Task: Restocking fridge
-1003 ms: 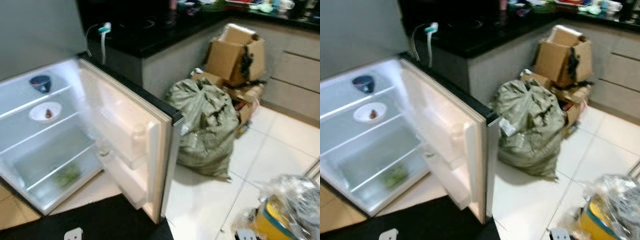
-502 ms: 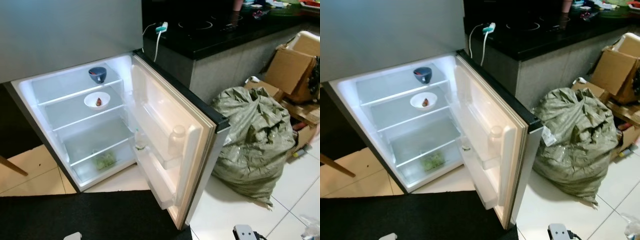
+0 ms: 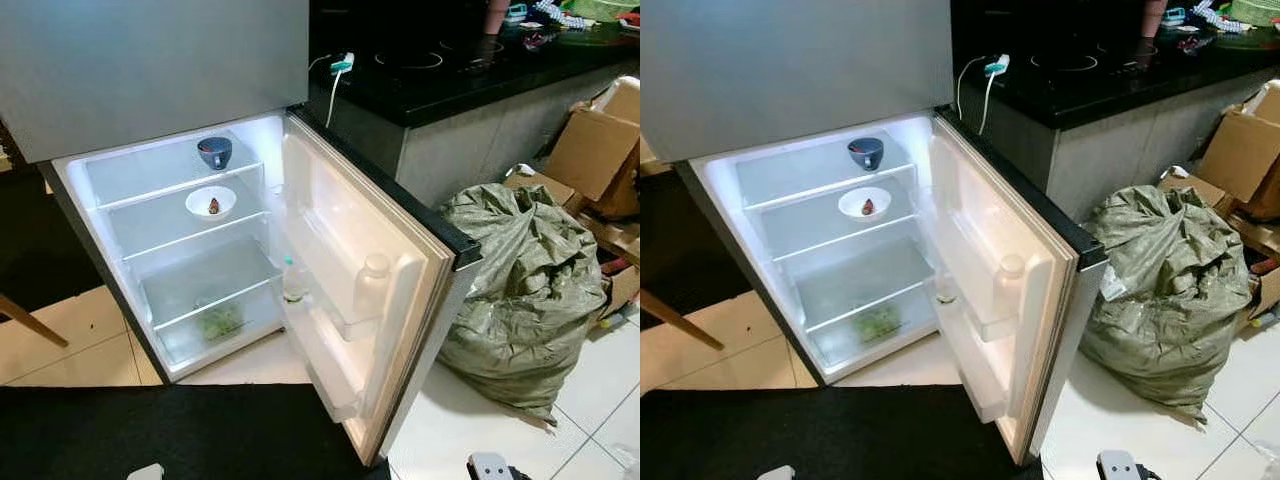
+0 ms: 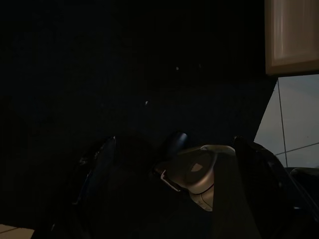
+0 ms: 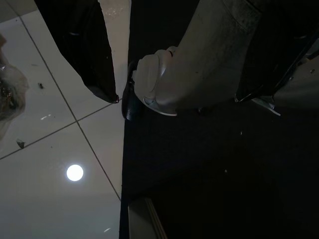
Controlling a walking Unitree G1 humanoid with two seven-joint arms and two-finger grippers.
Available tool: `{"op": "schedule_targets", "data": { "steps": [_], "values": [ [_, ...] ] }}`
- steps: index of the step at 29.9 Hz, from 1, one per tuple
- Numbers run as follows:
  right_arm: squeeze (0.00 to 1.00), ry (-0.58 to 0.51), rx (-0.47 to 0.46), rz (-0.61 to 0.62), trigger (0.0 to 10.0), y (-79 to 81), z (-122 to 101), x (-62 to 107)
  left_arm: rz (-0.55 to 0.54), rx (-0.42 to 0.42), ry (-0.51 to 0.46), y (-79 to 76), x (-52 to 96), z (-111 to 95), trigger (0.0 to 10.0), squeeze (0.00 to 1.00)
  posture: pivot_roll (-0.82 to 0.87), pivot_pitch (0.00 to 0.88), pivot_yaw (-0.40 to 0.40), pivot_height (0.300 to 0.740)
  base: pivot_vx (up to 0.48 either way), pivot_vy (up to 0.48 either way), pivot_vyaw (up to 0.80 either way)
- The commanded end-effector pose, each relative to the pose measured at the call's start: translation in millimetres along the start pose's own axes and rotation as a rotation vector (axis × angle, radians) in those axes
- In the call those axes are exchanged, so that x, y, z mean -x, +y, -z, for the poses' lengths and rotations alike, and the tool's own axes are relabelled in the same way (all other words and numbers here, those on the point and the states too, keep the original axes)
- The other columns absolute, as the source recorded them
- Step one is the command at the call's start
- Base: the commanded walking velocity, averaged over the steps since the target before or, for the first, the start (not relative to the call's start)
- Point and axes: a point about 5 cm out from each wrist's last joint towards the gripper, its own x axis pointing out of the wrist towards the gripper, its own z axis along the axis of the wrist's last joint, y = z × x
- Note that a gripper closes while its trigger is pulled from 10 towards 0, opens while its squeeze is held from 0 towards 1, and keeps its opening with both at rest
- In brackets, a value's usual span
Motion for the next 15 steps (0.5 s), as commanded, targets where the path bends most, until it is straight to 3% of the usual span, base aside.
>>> {"op": "schedule_targets", "data": {
  "steps": [1,4,6,15],
  "values": [
    [0.0,0.003,-0.005,0.008,10.0,-0.3,2.6,0.6,0.002,-0.007,0.008,0.2,0.9,3.8,10.0,0.0,-0.05,0.025,-0.006,0.74,0.0,0.0,0.76],
    [0.0,0.003,-0.005,0.008,10.0,-0.4,2.5,0.6,0.004,-0.016,0.011,0.0,0.8,3.9,10.0,0.0,-0.05,0.025,-0.006,0.74,0.0,0.0,0.76],
    [0.0,0.003,-0.005,0.009,10.0,-0.4,2.5,0.6,0.002,-0.038,0.017,0.4,0.9,4.1,10.0,0.0,-0.05,0.025,-0.006,0.74,0.0,-0.461,0.77],
    [0.0,0.002,-0.008,0.005,10.0,0.3,2.8,0.5,-0.044,-0.035,0.015,5.9,2.2,4.2,10.0,0.0,-0.05,0.028,-0.004,0.74,0.0,0.0,0.76]
  ]
}}
